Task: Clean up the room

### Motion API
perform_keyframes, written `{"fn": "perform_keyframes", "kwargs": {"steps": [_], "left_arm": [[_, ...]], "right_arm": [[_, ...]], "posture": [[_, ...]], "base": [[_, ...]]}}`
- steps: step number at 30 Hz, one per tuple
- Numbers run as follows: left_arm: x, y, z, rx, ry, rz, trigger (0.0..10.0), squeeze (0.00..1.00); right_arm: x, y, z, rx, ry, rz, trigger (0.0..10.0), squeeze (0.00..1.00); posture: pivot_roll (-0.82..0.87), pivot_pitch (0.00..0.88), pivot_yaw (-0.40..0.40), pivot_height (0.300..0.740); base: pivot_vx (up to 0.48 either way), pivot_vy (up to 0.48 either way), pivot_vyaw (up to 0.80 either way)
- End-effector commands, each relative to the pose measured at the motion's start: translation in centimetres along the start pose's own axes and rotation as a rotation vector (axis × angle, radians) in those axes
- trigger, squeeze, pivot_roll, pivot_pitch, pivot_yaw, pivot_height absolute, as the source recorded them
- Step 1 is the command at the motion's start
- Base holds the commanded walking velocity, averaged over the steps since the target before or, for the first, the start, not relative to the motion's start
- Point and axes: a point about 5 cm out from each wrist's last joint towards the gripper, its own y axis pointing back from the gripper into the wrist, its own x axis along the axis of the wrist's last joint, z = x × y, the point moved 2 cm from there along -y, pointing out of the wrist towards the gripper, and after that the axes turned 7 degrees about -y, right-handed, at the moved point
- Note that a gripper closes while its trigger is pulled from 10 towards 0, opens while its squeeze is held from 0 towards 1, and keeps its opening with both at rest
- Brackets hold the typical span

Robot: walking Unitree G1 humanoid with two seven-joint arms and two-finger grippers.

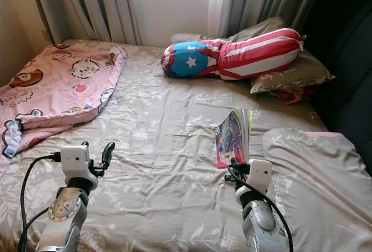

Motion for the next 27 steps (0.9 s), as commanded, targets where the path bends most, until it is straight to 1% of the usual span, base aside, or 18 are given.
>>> {"fn": "perform_keyframes", "kwargs": {"steps": [1, 5, 13, 17, 27], "left_arm": [[-0.02, -0.12, 0.58, -0.013, 0.013, 0.005, 10.0, 0.0], [-0.18, -0.18, 0.84, -0.021, 0.017, 0.002, 10.0, 0.0], [-0.27, -0.28, 0.74, -0.021, 0.012, 0.002, 10.0, 0.0], [-0.51, -0.16, 0.76, -0.022, 0.012, -0.002, 10.0, 0.0], [-0.6, -0.08, 0.81, -0.023, 0.013, -0.002, 10.0, 0.0]], "right_arm": [[1.5, -0.13, -0.15, 0.011, 0.009, 0.07, 10.0, 0.0], [1.44, -0.2, -0.39, 0.016, 0.006, 0.069, 10.0, 0.0], [0.7, -0.19, -0.5, 0.025, 0.051, 0.019, 10.0, 0.0], [1.02, -0.05, -0.76, 0.033, 0.033, 0.059, 10.0, 0.0], [1.06, -0.15, -0.86, 0.031, 0.037, 0.059, 10.0, 0.0]], "posture": [[-0.01, 0.0, -0.08, 0.685], [-0.01, 0.0, -0.078, 0.685], [-0.01, 0.0, -0.078, 0.685], [-0.01, 0.0, -0.079, 0.685], [-0.01, 0.0, -0.081, 0.685]], "base": [[0.0, 0.0, 0.0], [0.0, 0.0, 0.0], [0.0, 0.0, 0.0], [0.0, 0.0, 0.0], [0.0, 0.0, 0.0]]}}
